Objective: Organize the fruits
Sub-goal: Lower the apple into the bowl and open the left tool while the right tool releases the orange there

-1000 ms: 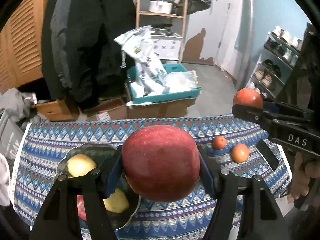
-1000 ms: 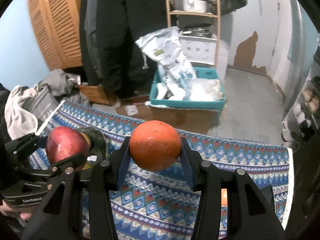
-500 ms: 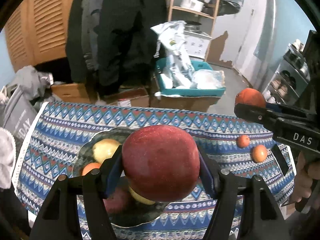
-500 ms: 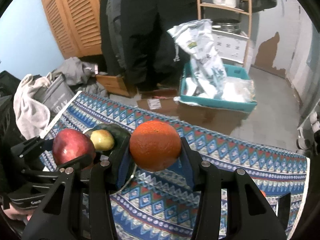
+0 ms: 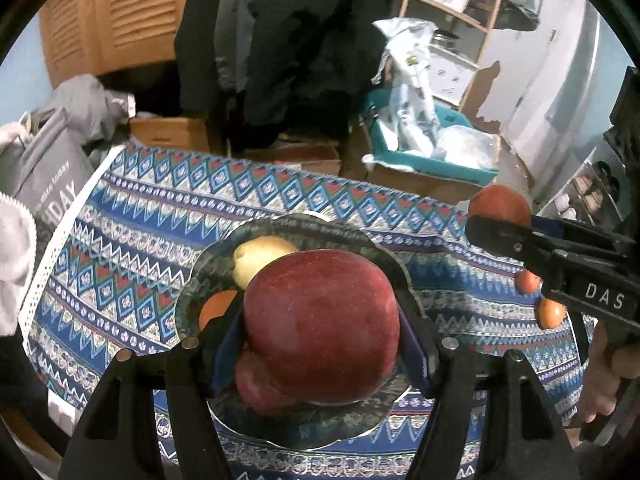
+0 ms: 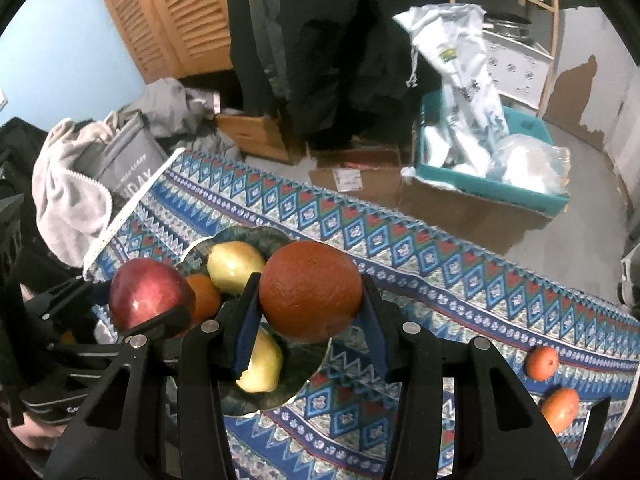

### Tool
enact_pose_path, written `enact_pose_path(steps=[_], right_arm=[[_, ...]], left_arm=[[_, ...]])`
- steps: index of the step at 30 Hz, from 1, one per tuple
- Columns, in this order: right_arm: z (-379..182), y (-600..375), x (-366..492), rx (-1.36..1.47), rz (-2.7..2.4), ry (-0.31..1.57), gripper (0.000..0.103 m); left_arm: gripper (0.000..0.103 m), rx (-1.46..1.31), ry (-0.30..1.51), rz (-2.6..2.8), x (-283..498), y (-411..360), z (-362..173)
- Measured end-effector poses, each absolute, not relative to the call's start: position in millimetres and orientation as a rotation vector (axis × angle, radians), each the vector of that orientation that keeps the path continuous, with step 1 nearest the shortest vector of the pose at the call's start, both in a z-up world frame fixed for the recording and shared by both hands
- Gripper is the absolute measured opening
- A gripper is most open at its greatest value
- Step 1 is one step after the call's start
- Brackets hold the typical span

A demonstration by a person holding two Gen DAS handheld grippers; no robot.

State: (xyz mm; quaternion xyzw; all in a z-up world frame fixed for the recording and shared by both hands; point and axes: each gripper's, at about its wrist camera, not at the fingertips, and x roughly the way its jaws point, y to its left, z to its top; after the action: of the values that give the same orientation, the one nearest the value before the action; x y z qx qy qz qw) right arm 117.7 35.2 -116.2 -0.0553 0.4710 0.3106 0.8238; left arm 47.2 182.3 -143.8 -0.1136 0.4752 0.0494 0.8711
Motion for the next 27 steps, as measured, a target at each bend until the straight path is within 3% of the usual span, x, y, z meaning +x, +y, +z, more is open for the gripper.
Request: enact_pose_path(steps=[16,27], right_arm=[[-178,73,129,-0.15,0.677,1.153,0.047],[-197,77,127,-0.166,0.688,1.197,0.047]], left_arm=[[0.07,-0.313,1.127,0.132,55,201,-199],[0.07,-0.309,1.126,0.12,56,200,-199]])
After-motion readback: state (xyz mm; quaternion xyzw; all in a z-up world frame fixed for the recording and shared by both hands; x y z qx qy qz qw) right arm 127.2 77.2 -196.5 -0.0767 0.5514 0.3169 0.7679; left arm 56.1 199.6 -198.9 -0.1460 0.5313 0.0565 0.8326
